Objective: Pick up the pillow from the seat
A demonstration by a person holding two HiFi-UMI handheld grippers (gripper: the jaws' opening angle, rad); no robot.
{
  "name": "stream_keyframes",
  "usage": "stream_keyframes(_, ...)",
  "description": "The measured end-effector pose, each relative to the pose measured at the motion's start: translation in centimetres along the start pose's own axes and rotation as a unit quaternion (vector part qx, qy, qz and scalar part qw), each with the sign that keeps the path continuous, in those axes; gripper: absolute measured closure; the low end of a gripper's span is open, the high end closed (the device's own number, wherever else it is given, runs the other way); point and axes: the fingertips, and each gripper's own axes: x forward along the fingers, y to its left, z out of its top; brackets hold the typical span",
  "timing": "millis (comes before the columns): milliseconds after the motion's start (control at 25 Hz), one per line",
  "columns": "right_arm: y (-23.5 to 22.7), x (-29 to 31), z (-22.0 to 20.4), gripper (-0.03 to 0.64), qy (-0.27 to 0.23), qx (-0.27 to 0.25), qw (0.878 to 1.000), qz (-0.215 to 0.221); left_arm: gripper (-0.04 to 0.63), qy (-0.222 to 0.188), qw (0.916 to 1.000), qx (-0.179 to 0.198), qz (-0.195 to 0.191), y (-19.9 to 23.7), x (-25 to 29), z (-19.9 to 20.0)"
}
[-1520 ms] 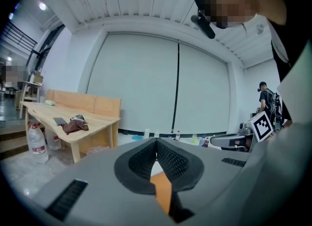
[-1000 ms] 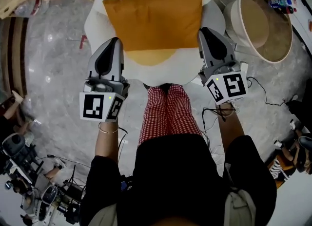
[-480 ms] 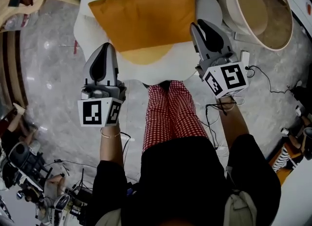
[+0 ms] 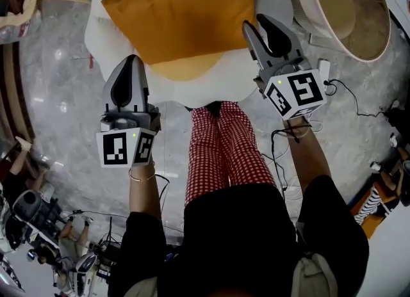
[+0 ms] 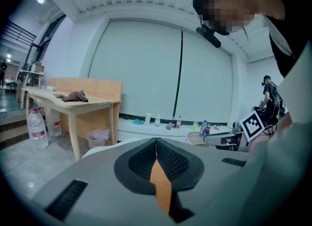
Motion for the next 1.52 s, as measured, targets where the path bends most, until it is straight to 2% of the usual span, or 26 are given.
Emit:
stream_keyframes(160, -1.3, 0.5, -0.9, 0.482, -0.002, 0.004, 1.0, -0.002, 0.586, 0.003, 1.0, 0.008, 0.003, -0.3, 1.1, -0.8)
stream_keyframes(880, -5.6, 4.7, -5.5, 0.37, 0.034, 0.02, 0.999, -0.02, 0.586, 0.004, 0.9999, -0.003, 0.012, 1.3, 4.6, -2.9)
stream_keyframes(1080, -6.4, 5.7, -6.7, 0.355, 0.038, 0.019, 0.999, -0.02, 0.586, 0.011, 0.9998, 0.006, 0.015, 1.9, 5.3, -3.9)
stream_keyframes(1280, -7.4, 6.8, -8.1, 0.35, 0.049, 0.01, 0.999, -0.014, 0.586, 0.009, 0.9998, -0.002, 0.019, 2.3, 6.1, -5.0)
stream_keyframes(1520, -9.9, 8.0, -10.3, 0.341, 0.059, 0.014, 0.998, -0.033, 0.586, 0.02, 0.9994, -0.012, 0.026, 3.1, 6.1, -6.5)
